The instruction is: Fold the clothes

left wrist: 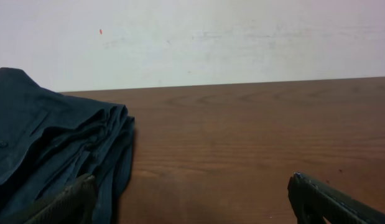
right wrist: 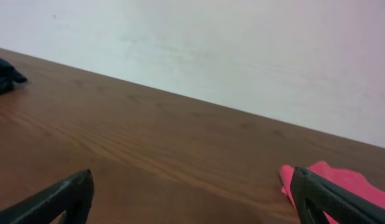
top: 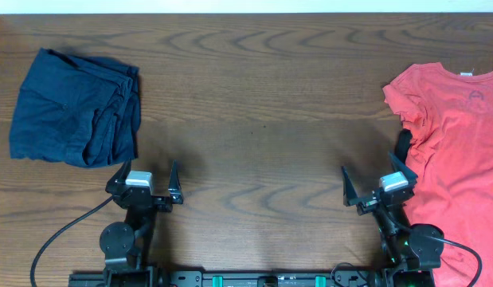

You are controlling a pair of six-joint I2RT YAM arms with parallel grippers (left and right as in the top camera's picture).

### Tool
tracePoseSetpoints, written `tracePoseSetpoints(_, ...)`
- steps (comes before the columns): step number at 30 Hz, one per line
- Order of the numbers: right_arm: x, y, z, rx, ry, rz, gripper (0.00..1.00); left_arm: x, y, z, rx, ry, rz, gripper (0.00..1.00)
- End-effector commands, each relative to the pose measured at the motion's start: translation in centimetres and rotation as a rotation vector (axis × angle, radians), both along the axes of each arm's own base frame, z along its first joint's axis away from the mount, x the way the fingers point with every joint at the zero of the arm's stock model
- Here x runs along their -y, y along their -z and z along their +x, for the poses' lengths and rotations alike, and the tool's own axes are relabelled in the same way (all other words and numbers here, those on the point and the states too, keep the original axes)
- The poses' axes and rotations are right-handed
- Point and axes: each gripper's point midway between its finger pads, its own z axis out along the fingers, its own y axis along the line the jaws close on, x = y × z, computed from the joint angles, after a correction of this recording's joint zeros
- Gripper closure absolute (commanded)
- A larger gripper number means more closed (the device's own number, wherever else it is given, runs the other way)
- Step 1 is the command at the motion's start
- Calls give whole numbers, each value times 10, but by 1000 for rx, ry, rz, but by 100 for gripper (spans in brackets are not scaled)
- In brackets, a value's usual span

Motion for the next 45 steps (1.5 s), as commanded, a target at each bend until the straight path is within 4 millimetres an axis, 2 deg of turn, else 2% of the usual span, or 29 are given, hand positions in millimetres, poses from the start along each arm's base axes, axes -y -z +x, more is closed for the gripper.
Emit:
tracePoseSetpoints(1, -13, -2, -5, 5, -81, 12, 1, 2, 15, -1, -53, 9, -12, 2)
tracePoseSetpoints(4, -22, -10, -9, 33, -140, 33, 1, 10, 7, -1, -26, 58, -24, 2)
tracePoseSetpoints(7, -20, -28, -10, 87, -134, 61, 1, 22, -14, -5, 17, 122, -83, 2)
tracePoseSetpoints(13, -9, -69, -13, 135, -70, 112, 1, 22, -79, -12, 101, 121, -94, 2)
tracePoseSetpoints(17, -4, -84, -5, 17, -35, 207, 1, 19, -112, -10, -5, 102, -106, 2)
tracePoseSetpoints(23, -9, -88, 27, -292, -22, 222, 1, 18, -141, 14, -274, 85, -132, 2)
tracePoseSetpoints(27, -10, -92, 60, -520, 0, 205, 1, 17, -149, 32, -463, 74, -151, 2)
tracePoseSetpoints(30, -7, -90, 86, -642, 9, 147, 1, 16, -147, 41, -583, 67, -162, 2)
tracePoseSetpoints(34, -3, -77, 125, -811, 1, 96, 1, 16, -138, 51, -720, 58, -175, 2)
tracePoseSetpoints(36, -10, -68, 135, -901, -31, 134, 1, 16, -131, 53, -768, 55, -178, 2)
tracePoseSetpoints(39, -8, -50, 155, -954, -14, 131, 1, 16, -122, 53, -809, 55, -180, 2)
tracePoseSetpoints(41, 6, -38, 172, -960, 58, 123, 2, 17, -120, 52, -821, 60, -185, 2)
tracePoseSetpoints(45, 63, -9, 214, -940, 389, 166, 1, 17, -121, 53, -816, 60, -185, 2)
